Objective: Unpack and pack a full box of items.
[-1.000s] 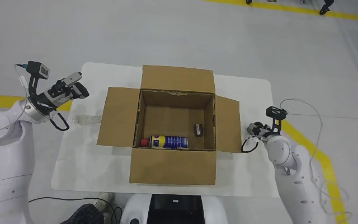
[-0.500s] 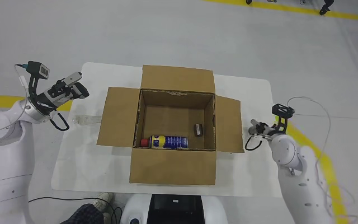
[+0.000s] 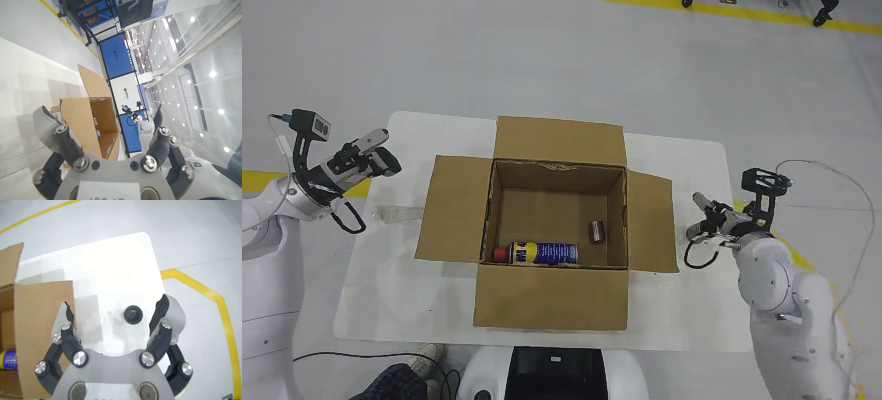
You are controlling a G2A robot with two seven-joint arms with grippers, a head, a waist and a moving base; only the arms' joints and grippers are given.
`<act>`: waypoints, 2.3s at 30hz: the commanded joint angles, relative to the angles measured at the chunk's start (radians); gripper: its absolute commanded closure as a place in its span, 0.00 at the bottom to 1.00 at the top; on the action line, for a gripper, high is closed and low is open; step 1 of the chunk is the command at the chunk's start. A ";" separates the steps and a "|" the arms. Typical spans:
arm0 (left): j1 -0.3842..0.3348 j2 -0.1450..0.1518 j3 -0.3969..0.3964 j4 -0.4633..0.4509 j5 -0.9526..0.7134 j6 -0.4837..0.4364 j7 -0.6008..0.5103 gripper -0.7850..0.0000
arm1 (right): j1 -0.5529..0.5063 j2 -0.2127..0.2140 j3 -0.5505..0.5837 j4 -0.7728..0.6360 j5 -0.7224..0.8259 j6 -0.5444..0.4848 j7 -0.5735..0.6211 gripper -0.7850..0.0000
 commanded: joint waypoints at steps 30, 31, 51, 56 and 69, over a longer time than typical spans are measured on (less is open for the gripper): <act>0.000 0.000 0.000 0.000 0.000 0.000 0.000 0.00 | -0.018 0.004 -0.169 -0.214 0.106 -0.271 0.054 0.00; 0.000 0.000 0.000 0.000 0.000 0.000 0.000 0.00 | -0.018 0.004 -0.169 -0.214 0.106 -0.271 0.054 0.00; 0.000 0.000 0.000 0.000 0.000 0.000 0.000 0.00 | -0.018 0.004 -0.169 -0.214 0.106 -0.271 0.054 0.00; 0.000 0.000 0.000 0.000 0.000 0.000 0.000 0.00 | -0.018 0.004 -0.169 -0.214 0.106 -0.271 0.054 0.00; 0.000 0.000 0.000 0.000 0.000 0.000 0.000 0.00 | 0.012 0.003 -0.193 -0.189 0.115 -0.315 0.032 0.00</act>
